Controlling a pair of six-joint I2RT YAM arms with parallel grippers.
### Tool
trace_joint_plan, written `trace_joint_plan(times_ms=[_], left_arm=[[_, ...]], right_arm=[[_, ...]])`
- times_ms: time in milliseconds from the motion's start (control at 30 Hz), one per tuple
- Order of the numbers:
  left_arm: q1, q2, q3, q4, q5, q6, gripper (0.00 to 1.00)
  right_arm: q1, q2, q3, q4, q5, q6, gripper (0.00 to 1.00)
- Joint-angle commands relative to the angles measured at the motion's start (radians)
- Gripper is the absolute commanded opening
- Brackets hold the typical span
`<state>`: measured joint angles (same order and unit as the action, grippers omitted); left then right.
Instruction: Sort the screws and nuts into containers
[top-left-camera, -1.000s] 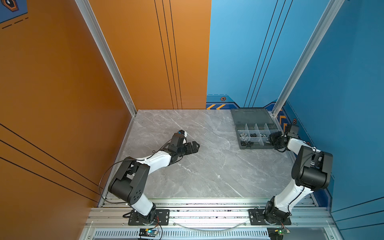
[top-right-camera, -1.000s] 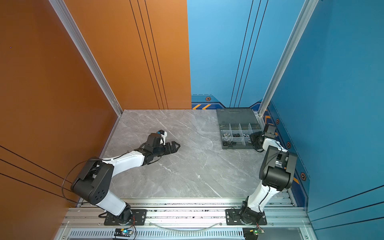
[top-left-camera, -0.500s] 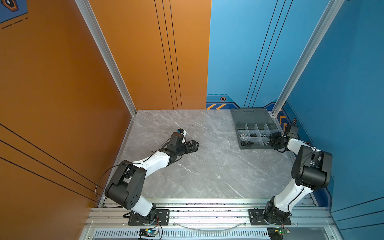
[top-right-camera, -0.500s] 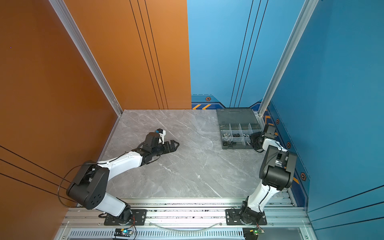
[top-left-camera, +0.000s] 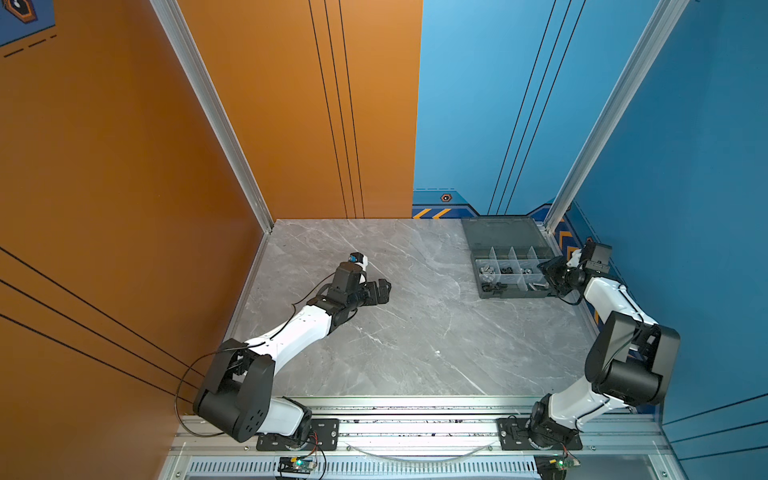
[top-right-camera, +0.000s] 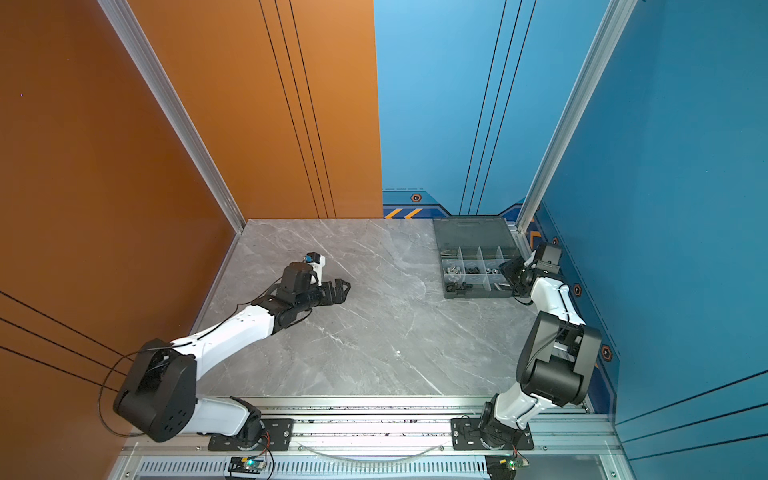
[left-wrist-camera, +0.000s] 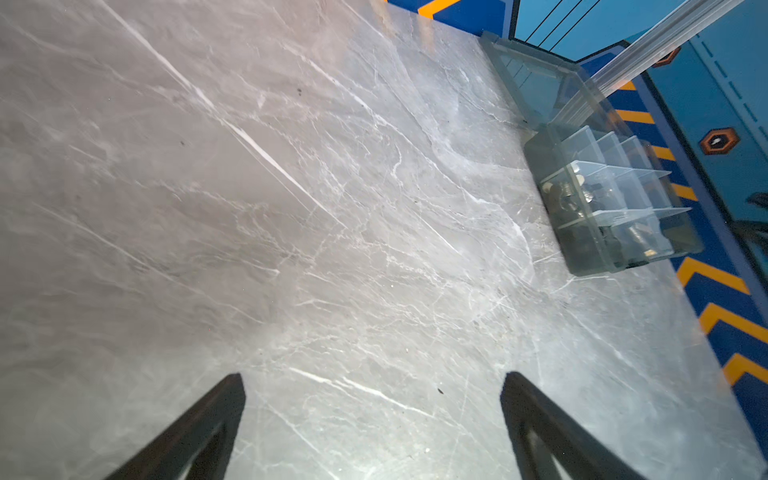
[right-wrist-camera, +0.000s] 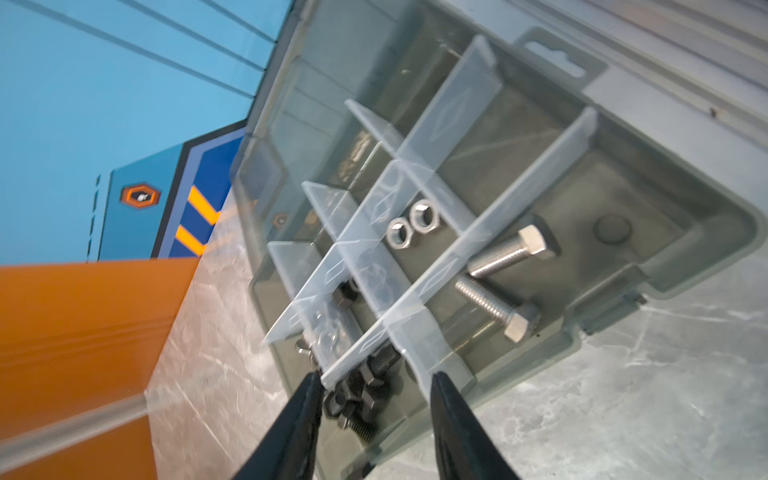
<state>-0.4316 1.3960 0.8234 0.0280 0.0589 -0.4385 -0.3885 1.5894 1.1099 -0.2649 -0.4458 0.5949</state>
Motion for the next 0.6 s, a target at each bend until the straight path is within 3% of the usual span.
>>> trace_joint_plan(times_ms=[0,100,233,367,400,433,533,567], left_arm=[[-0.015,-0.054,0.022,-0.044,-0.114,0.13,0.98],[-0.018,-0.081,0.005,-0.028,-0.18,0.177,0.98],[-0.02,-0.109,-0.025,0.005,-0.245,0.239,0.98],[-0.015,-0.143,-0.071,0.06,-0.305,0.279,0.98],[-0.011,-0.149,-0.079,0.068,-0.317,0.29,0.98],[-0.009,-0.154,-0.085,0.068,-0.332,0.296,0.98],[0.01,-0.166,-0.102,0.064,-0.381,0.309,0.98],[0.026,-0.169,-0.107,0.059,-0.352,0.321,0.98]], right_arm=[[0.026,-0.052,0.005,-0.064,-0.027,-0.159,0.48],[0.063,-0.084,-0.014,-0.057,-0.028,-0.223,0.52],[0.156,-0.136,-0.046,-0.044,0.059,-0.346,0.66],[0.23,-0.171,-0.095,0.026,0.106,-0.391,0.68],[0.241,-0.177,-0.112,0.058,0.113,-0.39,0.88],[0.251,-0.182,-0.13,0.088,0.115,-0.386,1.0],[0.283,-0.199,-0.184,0.17,0.138,-0.397,1.0],[0.295,-0.204,-0.202,0.188,0.159,-0.41,1.0]])
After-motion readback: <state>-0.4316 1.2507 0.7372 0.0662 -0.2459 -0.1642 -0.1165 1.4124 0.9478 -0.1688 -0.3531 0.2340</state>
